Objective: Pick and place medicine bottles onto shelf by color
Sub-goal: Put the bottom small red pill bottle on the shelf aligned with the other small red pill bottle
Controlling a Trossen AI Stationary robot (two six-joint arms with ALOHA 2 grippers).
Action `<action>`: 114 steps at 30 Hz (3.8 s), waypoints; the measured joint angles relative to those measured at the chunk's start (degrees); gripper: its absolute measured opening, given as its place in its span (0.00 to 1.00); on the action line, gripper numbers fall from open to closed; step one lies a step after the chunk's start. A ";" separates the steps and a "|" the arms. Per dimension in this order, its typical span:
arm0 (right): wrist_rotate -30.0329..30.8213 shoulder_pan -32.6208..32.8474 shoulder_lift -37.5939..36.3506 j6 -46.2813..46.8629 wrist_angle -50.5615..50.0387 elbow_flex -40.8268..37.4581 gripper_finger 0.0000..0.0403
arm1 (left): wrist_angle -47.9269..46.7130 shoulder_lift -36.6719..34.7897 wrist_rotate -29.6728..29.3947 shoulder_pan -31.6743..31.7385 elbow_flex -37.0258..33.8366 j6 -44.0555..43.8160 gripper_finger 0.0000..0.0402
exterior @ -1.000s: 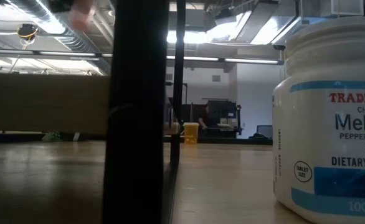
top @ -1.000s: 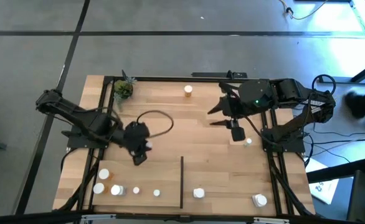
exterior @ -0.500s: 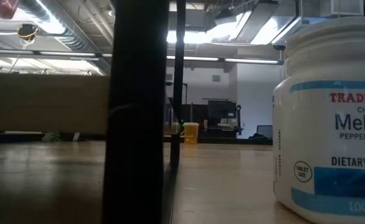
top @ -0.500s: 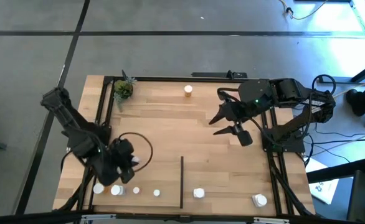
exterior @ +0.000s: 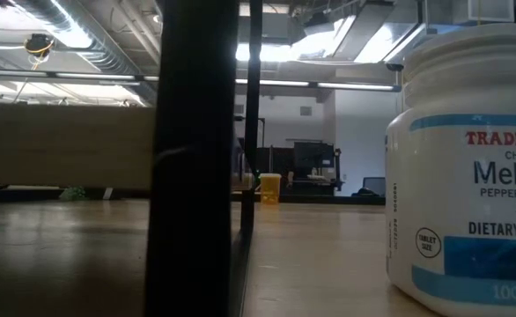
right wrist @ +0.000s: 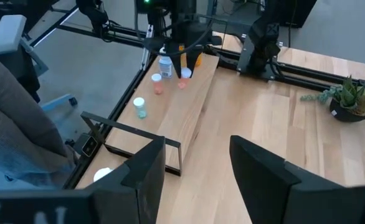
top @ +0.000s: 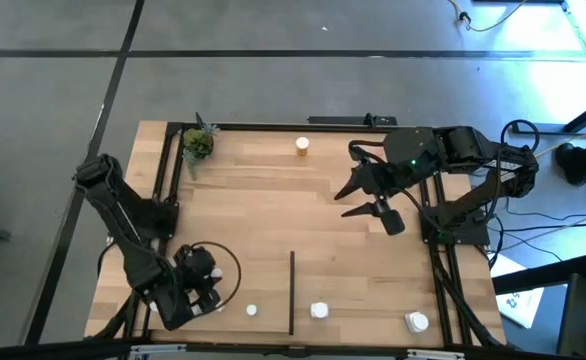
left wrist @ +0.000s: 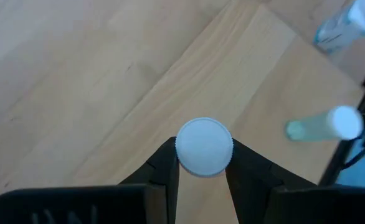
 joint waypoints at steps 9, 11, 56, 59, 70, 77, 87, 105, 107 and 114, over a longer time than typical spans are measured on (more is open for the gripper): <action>-7.07 -0.02 0.00 -0.20 -0.84 0.00 0.45 | 2.80 5.28 -0.62 -0.39 -0.02 -1.01 0.24; -11.18 0.01 0.00 -1.40 -0.84 0.00 0.45 | 3.53 6.06 -1.81 -0.39 -0.02 -0.95 0.24; -12.87 0.00 0.00 -1.27 -0.82 0.00 0.45 | 5.04 9.21 -1.11 -1.35 -0.02 -0.81 0.24; -12.87 0.00 0.00 -1.27 -0.82 0.00 0.45 | 5.09 9.16 -0.44 -1.33 -0.02 -0.80 0.24; -12.86 0.00 0.00 -1.27 -0.81 -0.02 0.45 | 3.67 9.09 1.26 -1.47 0.09 -0.75 0.27; -12.85 0.00 0.00 -1.27 -0.80 -0.02 0.45 | 1.48 9.17 2.21 -2.09 0.00 -0.31 0.29; -12.85 0.00 0.00 -1.27 -0.80 -0.02 0.45 | 1.58 9.19 2.15 -2.07 -0.02 0.73 0.29; -12.85 0.02 0.00 -1.27 -0.76 -0.02 0.45 | 2.53 8.83 5.60 0.23 1.81 4.53 0.29; -12.85 0.00 0.00 -1.27 -0.76 -0.02 0.45 | 2.72 8.83 5.65 0.58 1.84 5.24 0.29; -12.87 0.00 0.00 -1.27 -0.76 -0.02 0.45 | 4.20 8.81 6.24 0.62 1.84 5.28 0.29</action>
